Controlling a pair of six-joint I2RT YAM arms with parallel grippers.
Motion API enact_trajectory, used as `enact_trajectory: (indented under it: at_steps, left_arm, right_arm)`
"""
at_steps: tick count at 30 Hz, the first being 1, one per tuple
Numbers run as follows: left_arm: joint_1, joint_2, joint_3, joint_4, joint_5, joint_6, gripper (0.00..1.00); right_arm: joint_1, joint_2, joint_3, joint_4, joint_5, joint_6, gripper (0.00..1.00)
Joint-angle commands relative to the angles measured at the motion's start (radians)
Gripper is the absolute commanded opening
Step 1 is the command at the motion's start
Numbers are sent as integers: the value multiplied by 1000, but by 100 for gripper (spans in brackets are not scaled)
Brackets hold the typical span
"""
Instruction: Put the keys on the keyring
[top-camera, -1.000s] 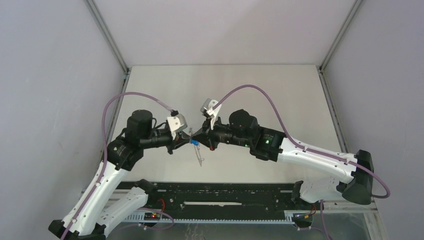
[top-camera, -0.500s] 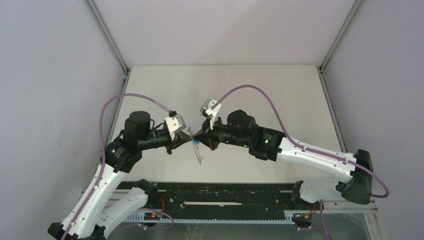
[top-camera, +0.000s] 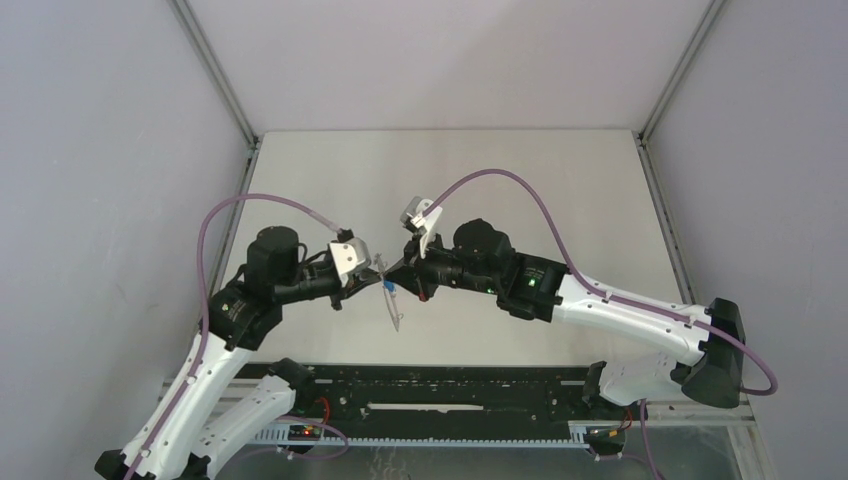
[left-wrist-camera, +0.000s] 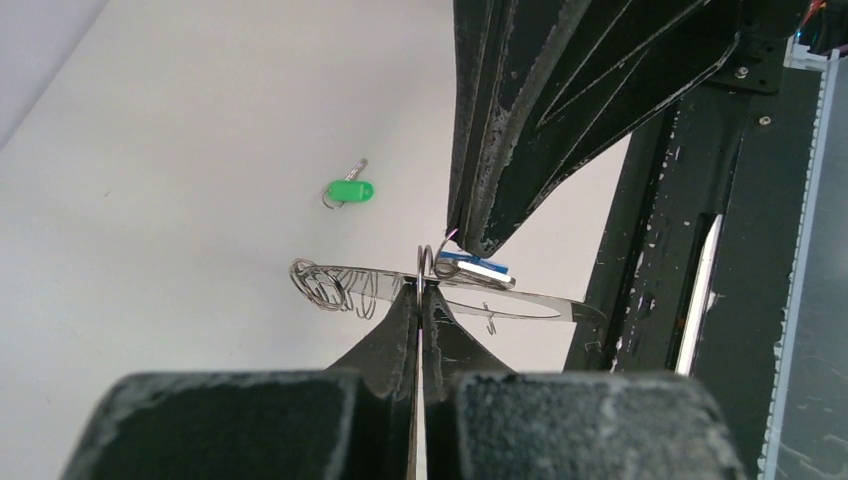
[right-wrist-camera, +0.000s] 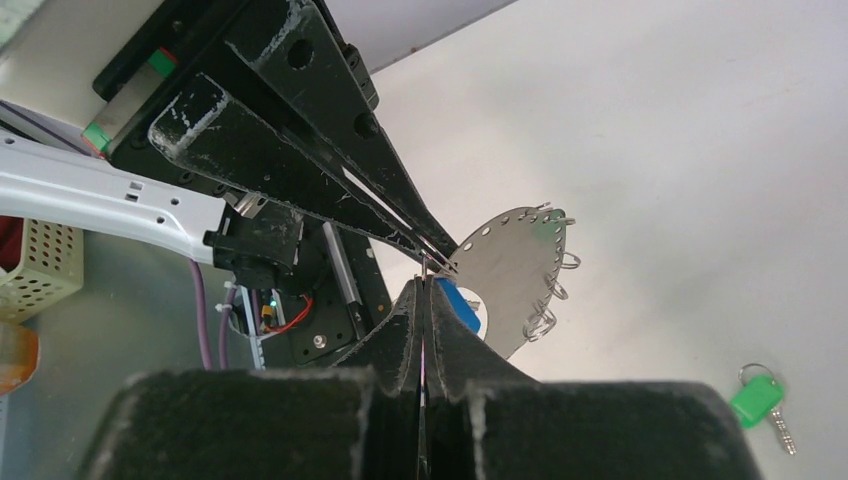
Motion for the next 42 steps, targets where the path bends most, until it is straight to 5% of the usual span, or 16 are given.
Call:
enact_trajectory:
  at_steps: [1, 24, 42]
  left_arm:
    - [-7, -15, -14, 21, 7, 52, 0]
    - [-10, -100, -68, 113, 62, 107, 0]
    - [-8, -100, -76, 202, 43, -9, 0]
  right_arm:
    - [-13, 1, 42, 43, -16, 37, 0]
    - [-99, -14, -7, 76, -116, 164, 0]
    - [-119, -98, -101, 173, -187, 184, 0]
